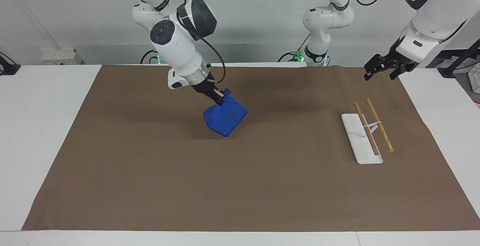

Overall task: Right arm passes towel to left arm to hang
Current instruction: 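Lift the blue towel with the right gripper toward the white stand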

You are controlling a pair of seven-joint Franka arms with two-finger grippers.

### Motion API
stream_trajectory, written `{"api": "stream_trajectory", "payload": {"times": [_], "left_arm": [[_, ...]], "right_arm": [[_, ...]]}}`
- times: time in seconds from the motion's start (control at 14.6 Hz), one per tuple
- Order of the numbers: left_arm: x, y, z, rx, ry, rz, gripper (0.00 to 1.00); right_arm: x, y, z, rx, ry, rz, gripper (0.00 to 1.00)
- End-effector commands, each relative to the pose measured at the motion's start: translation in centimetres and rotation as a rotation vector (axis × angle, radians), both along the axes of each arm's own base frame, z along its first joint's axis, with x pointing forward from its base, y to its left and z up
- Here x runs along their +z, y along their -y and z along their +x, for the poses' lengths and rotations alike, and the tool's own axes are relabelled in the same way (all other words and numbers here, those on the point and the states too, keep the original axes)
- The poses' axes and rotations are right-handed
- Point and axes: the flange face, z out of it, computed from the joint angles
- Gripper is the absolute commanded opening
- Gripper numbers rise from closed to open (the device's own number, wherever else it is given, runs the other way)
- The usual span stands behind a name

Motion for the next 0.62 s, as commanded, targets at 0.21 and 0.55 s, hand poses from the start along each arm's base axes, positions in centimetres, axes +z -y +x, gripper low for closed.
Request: {"api": "stream_trajectory", "payload": {"times": [0.21, 0.55], "left_arm": [[-0.2, 0.5, -0.4, 0.004, -0.010, -0.004, 1.00], [-2.0, 2.9, -1.4, 0.596, -0.067, -0.045, 1.00]], "right_arm": [[3.1, -7.8, -1.2, -0.244, -0.041, 0.250, 0.00], [3.6, -11.3, -3.0, -0.310, -0.051, 0.302, 0.00]]}}
